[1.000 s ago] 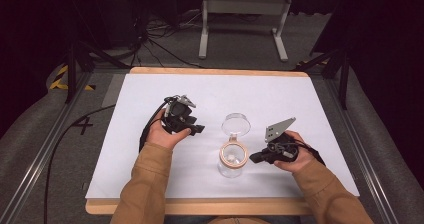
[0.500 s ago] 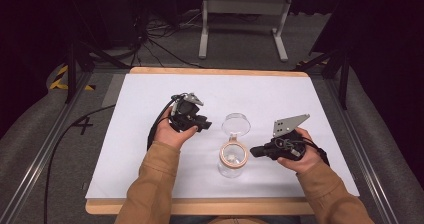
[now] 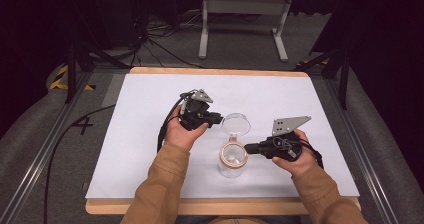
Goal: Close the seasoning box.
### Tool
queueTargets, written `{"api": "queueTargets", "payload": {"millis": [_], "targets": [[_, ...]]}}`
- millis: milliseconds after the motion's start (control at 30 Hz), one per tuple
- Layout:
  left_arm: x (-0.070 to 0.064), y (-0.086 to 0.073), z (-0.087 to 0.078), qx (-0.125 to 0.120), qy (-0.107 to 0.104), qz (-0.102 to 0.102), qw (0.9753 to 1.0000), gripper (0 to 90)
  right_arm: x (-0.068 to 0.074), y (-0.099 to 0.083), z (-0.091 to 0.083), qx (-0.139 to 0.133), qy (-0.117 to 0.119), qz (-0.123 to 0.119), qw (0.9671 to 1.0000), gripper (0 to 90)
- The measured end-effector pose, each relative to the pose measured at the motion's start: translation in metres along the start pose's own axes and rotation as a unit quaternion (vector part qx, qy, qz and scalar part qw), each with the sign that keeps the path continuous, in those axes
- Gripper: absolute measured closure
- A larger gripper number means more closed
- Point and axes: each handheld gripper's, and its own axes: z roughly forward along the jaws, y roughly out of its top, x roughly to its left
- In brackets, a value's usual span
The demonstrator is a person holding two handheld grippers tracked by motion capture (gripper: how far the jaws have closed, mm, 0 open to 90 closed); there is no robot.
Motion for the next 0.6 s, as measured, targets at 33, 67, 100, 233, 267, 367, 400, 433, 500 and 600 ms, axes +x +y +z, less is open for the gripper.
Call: {"api": "queueTargets", "payload": {"millis": [33, 67, 100, 233, 267, 367, 400, 433, 500, 600], "targets": [[-0.0005, 0.0004, 0.0002, 0.0, 0.0, 0.003, 1.0, 81.7, 0.0002, 0.0001, 0.0, -0.002, -0.001, 0.0, 1.0, 89.8], [-0.002, 0.0006, 0.0007, -0.002, -0.002, 0.005, 1.0, 81.9, 0.0004, 0.0002, -0.0001, -0.003, -0.002, 0.001, 1.0, 89.8], [-0.0035, 0.001, 0.001, -0.003, -0.004, 0.006, 1.0, 82.0, 0.0006, 0.0003, -0.0003, -0.006, -0.001, 0.003, 1.0, 89.8], [-0.0054, 0.0018, 0.0005, -0.002, -0.009, 0.012, 0.9999, 82.4, 0.0006, 0.0006, -0.0004, -0.012, -0.002, 0.005, 0.9999, 89.7], [-0.006, 0.0019, 0.0006, -0.003, -0.009, 0.011, 0.9999, 82.3, 0.0004, 0.0006, -0.0005, -0.015, -0.003, 0.006, 0.9999, 89.7], [-0.0067, 0.0023, -0.0001, 0.0, -0.012, 0.016, 0.9998, 82.2, 0.0001, 0.0006, -0.0013, -0.021, -0.005, 0.009, 0.9997, 89.7], [-0.0072, 0.0024, -0.0003, 0.001, -0.013, 0.016, 0.9998, 82.2, -0.0001, 0.0008, -0.0017, -0.024, -0.006, 0.01, 0.9996, 89.7], [-0.0078, 0.0024, -0.0005, 0.001, -0.014, 0.017, 0.9998, 82.1, -0.0004, 0.0009, -0.0023, -0.028, -0.004, 0.012, 0.9995, 89.7], [-0.0086, 0.0029, -0.0014, 0.01, -0.019, 0.021, 0.9995, 82.1, -0.0005, 0.0013, -0.0037, -0.032, -0.003, 0.014, 0.9994, 89.7], [-0.01, 0.0025, -0.0014, 0.014, -0.023, 0.025, 0.9993, 81.5, -0.0004, 0.0018, -0.0049, -0.036, -0.002, 0.014, 0.9993, 89.7]]}}
